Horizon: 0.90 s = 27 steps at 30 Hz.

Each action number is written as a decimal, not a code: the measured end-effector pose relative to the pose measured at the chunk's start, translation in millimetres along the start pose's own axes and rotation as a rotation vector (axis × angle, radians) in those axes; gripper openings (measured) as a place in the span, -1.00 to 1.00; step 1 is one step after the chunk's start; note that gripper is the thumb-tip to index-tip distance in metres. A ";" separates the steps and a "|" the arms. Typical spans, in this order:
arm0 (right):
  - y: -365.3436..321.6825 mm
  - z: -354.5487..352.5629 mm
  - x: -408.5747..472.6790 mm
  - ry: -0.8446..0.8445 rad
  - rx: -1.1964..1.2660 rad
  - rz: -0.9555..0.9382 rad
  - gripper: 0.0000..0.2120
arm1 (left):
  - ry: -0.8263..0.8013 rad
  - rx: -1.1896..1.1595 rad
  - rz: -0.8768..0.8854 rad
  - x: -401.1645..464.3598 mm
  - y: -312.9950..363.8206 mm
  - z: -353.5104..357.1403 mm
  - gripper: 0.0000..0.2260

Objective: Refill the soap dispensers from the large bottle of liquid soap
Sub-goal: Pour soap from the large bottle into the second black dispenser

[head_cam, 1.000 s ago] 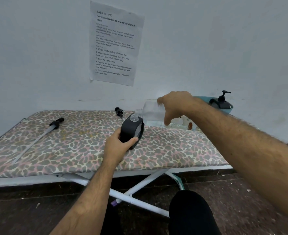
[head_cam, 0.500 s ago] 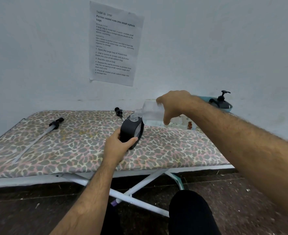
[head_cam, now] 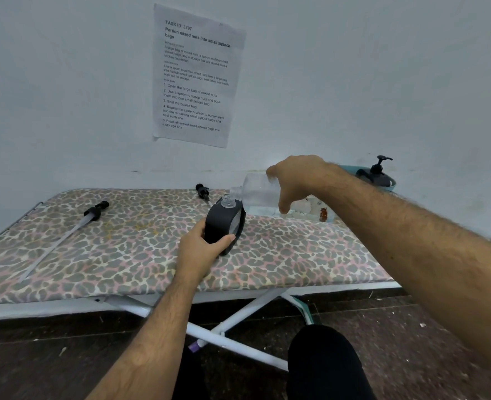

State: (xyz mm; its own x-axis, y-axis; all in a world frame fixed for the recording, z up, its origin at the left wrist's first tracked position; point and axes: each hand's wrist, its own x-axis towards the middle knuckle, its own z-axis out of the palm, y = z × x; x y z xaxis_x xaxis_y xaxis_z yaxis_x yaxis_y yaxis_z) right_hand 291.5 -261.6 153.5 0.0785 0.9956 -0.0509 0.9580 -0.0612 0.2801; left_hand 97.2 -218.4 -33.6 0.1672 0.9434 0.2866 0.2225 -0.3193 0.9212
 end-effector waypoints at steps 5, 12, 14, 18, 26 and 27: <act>-0.9 -1.3 -0.1 -0.005 -0.007 0.002 -0.29 | 0.002 0.009 -0.003 0.1 0.5 0.1 -0.54; -1.8 -1.8 -0.5 -0.010 -0.011 0.004 -0.29 | 0.002 0.012 -0.012 0.0 0.6 -0.1 -0.53; -2.0 -2.6 -1.3 -0.010 -0.013 0.003 -0.30 | 0.001 0.009 -0.014 -0.5 1.2 -0.3 -0.53; -2.9 -2.7 -2.0 -0.010 -0.012 0.000 -0.31 | 0.002 -0.002 -0.020 -1.3 1.9 -0.6 -0.54; -2.9 -4.4 -3.3 -0.011 -0.001 0.001 -0.32 | -0.002 -0.004 -0.028 -0.9 1.3 -0.3 -0.53; -3.0 -4.2 -2.9 -0.010 -0.003 0.001 -0.31 | -0.003 -0.006 -0.028 -0.8 1.4 -0.1 -0.53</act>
State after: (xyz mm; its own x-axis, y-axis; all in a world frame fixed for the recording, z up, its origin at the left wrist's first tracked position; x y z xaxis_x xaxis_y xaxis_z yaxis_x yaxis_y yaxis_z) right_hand 287.2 -263.9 156.9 0.0825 0.9948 -0.0604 0.9572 -0.0622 0.2828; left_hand 97.3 -219.6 -32.5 0.1640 0.9517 0.2595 0.2213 -0.2919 0.9305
